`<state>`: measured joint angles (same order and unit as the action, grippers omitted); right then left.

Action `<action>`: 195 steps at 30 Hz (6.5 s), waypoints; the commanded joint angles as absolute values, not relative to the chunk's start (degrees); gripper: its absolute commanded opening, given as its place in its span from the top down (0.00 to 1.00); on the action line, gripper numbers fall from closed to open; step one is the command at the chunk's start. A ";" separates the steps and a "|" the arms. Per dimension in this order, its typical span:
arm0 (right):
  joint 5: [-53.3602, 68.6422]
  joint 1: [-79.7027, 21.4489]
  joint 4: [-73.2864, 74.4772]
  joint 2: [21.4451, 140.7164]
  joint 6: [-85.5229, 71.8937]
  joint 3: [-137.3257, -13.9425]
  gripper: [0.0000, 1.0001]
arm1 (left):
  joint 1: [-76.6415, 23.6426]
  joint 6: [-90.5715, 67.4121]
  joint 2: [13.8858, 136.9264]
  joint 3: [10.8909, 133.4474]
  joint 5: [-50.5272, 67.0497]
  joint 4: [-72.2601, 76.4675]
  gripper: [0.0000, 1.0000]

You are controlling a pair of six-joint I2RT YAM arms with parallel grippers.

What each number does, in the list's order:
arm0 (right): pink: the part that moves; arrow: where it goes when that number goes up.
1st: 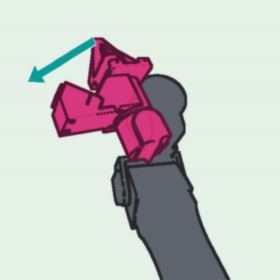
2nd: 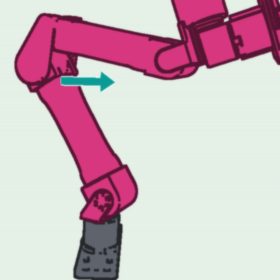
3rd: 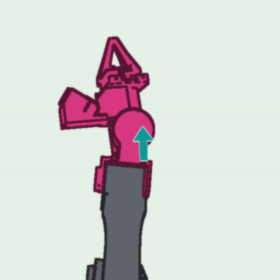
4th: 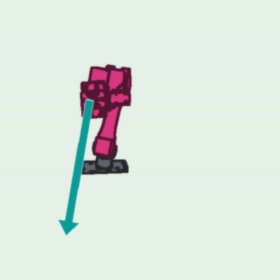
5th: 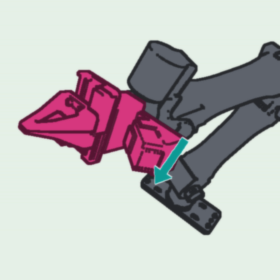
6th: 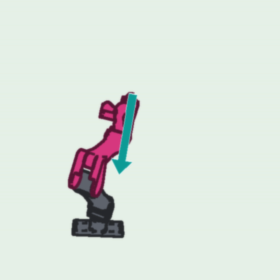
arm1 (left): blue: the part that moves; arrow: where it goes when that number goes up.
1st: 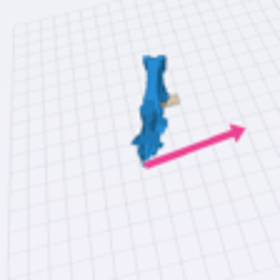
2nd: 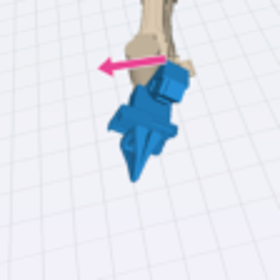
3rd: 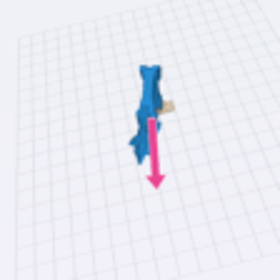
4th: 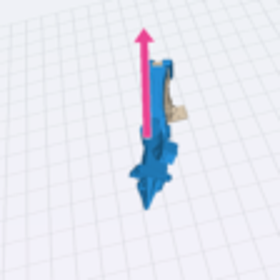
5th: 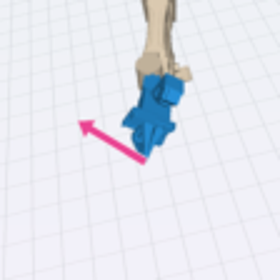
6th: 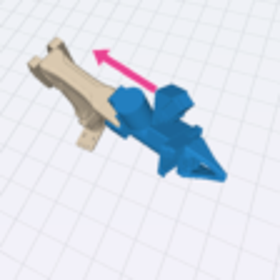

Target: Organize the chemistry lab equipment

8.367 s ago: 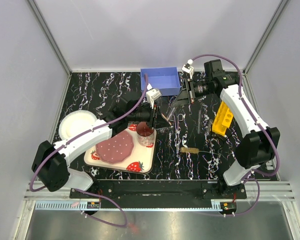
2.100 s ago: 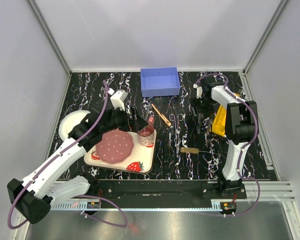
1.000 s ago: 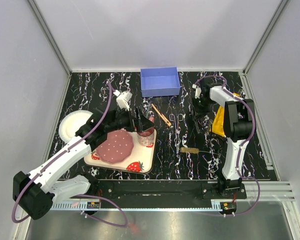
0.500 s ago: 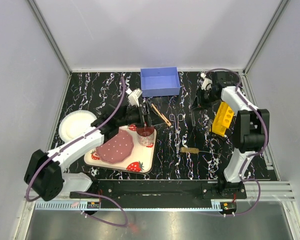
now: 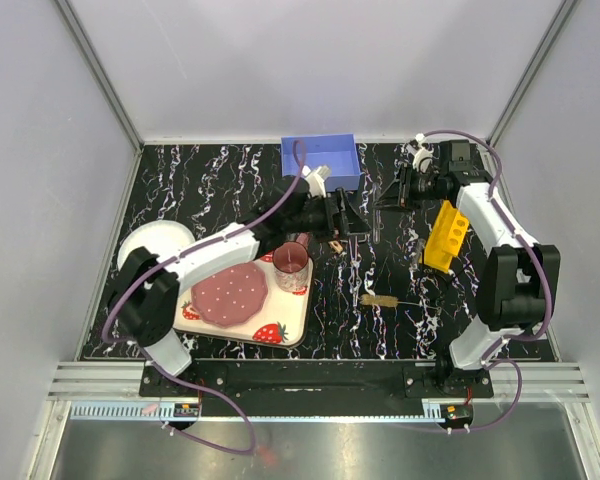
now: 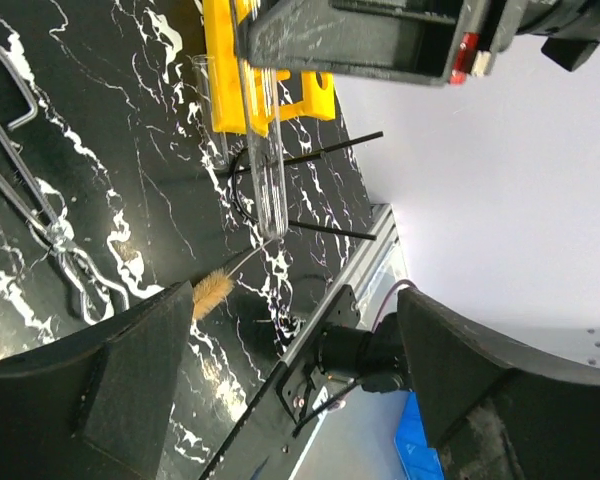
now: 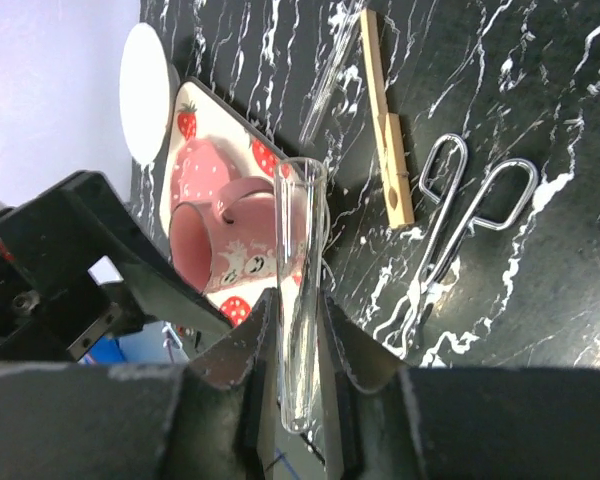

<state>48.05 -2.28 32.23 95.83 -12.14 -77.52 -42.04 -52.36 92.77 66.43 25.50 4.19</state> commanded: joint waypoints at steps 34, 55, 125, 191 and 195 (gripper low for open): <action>56.69 -2.11 25.13 87.81 -12.94 -70.84 0.75 | -46.76 -36.05 102.57 81.39 14.42 -8.09 0.89; 68.38 -5.18 57.46 95.53 15.20 -85.50 0.00 | -47.20 -18.28 85.87 61.35 19.77 -1.85 0.91; 24.73 16.52 48.88 77.52 11.69 -87.81 0.77 | -35.42 -8.17 49.49 46.94 4.57 -20.22 0.01; 15.64 18.02 17.05 86.31 13.27 -63.81 0.75 | -35.42 -7.38 50.19 46.85 3.87 -21.09 0.01; 15.56 18.02 16.87 85.96 13.88 -63.11 0.75 | -35.33 -7.47 50.19 46.85 3.87 -21.01 0.01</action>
